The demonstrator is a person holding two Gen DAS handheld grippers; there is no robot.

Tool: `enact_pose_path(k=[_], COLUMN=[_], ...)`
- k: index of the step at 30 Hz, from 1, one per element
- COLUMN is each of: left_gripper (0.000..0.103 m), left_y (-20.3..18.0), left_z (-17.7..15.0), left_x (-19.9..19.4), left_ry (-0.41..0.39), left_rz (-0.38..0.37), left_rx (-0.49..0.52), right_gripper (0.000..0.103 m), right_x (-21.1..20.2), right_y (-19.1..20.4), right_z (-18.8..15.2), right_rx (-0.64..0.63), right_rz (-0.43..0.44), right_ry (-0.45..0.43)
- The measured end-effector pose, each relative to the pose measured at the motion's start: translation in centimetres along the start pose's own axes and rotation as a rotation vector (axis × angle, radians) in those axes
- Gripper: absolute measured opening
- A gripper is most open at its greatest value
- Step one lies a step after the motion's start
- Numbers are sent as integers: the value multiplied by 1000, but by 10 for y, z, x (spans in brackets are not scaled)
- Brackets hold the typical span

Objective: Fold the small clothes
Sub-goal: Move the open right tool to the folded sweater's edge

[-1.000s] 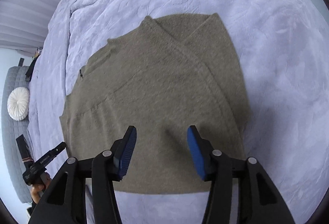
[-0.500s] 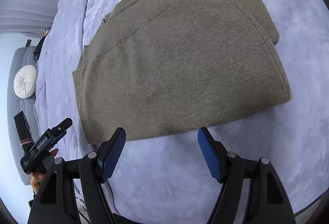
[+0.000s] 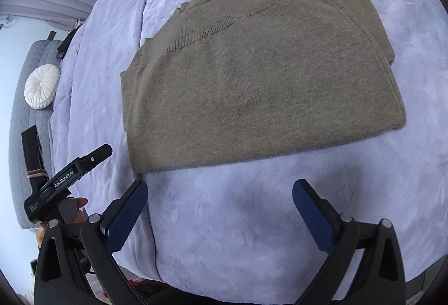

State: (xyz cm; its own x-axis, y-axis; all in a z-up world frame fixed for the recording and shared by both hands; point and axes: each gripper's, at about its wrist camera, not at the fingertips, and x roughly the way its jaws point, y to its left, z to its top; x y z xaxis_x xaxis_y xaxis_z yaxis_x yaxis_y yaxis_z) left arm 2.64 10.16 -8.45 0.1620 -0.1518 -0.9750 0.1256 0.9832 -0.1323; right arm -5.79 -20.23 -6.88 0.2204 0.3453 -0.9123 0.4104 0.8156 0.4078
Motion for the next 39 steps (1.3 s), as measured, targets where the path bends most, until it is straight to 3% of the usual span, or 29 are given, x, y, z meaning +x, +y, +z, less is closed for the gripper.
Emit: enact_pose_path(k=[13, 32, 39], left_gripper=[103, 103, 103], left_y=[19, 25, 38], left_z=[-14, 3, 16], left_x=[6, 41, 51], left_ry=[42, 86, 65], left_rz=[-15, -28, -132], left_rx=[-15, 23, -31], right_gripper=[103, 103, 103], right_x=[32, 89, 118], right_y=[0, -1, 3], right_z=[-23, -26, -16], right_rx=[121, 332, 395], right_rz=[71, 216, 349], right_ry=[70, 107, 93])
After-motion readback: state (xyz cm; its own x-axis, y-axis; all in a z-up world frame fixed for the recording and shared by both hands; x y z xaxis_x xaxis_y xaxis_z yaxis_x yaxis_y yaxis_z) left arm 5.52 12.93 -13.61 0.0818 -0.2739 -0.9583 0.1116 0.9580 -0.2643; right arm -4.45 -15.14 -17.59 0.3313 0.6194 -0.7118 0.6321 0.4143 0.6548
